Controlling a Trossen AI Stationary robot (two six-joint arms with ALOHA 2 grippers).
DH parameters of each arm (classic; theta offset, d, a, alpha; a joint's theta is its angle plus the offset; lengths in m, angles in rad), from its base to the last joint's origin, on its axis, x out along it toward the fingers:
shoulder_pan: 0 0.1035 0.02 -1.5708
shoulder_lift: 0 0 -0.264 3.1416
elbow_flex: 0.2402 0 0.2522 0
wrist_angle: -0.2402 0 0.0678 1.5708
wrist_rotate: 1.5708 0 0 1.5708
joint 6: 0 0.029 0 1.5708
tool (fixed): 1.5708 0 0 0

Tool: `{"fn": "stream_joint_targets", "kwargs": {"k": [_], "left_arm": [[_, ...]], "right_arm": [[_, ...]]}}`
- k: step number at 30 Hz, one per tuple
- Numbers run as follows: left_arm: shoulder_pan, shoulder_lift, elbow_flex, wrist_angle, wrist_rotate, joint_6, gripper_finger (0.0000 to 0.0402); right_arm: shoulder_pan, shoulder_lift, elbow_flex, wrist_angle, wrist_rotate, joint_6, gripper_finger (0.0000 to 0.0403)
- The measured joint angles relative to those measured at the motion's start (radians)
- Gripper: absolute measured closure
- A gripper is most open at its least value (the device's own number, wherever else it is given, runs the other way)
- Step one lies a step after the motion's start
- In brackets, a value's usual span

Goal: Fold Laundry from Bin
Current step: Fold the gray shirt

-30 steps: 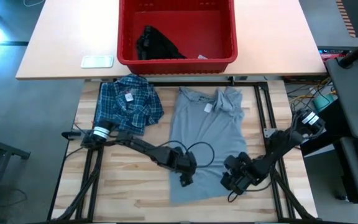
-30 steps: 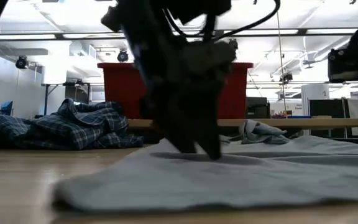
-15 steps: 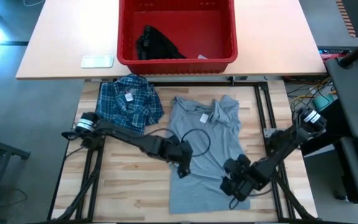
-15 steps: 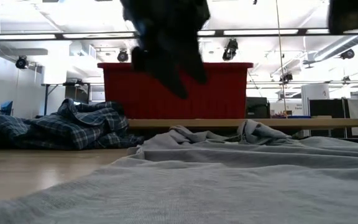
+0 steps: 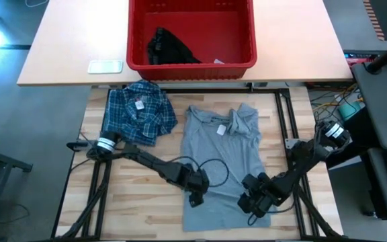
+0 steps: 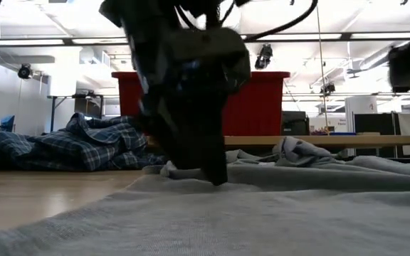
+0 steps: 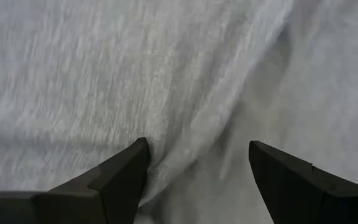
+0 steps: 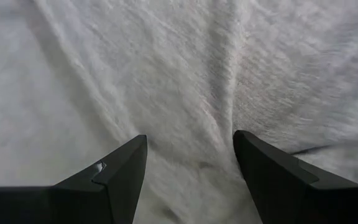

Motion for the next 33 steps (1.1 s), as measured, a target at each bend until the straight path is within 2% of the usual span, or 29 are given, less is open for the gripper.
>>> {"fn": "stream_joint_targets", "kwargs": {"k": [3, 6, 8, 11, 17, 24, 33], "left_arm": [[-0.021, -0.016, -0.001, -0.055, 0.018, -0.066, 0.0137], [-0.024, -0.058, -0.008, -0.158, 0.04, -0.075, 0.0137], [-0.023, -0.099, -0.009, -0.187, 0.034, -0.058, 0.0137], [-0.007, -0.177, -0.007, -0.172, -0.003, -0.028, 0.0137], [0.079, -0.296, -0.009, -0.12, -0.166, 0.039, 0.0137], [0.212, -0.375, -0.01, -0.029, -0.193, 0.138, 0.0137], [0.326, -0.387, -0.01, 0.122, -0.186, 0.16, 0.0137]], "right_arm": [[0.045, 0.0, 0.03, 0.048, -0.065, 0.058, 0.0161], [0.067, -0.028, 0.086, 0.02, -0.105, 0.073, 0.0161], [0.065, -0.069, 0.138, -0.029, -0.068, 0.05, 0.0161], [0.037, -0.128, 0.201, -0.17, 0.046, 0.008, 0.0161], [-0.101, -0.258, 0.243, -0.408, 0.133, -0.158, 0.0161], [-0.313, -0.397, 0.16, -0.418, 0.141, -0.452, 0.0161], [-0.501, -0.446, 0.102, -0.41, 0.184, -0.726, 0.0161]]}}
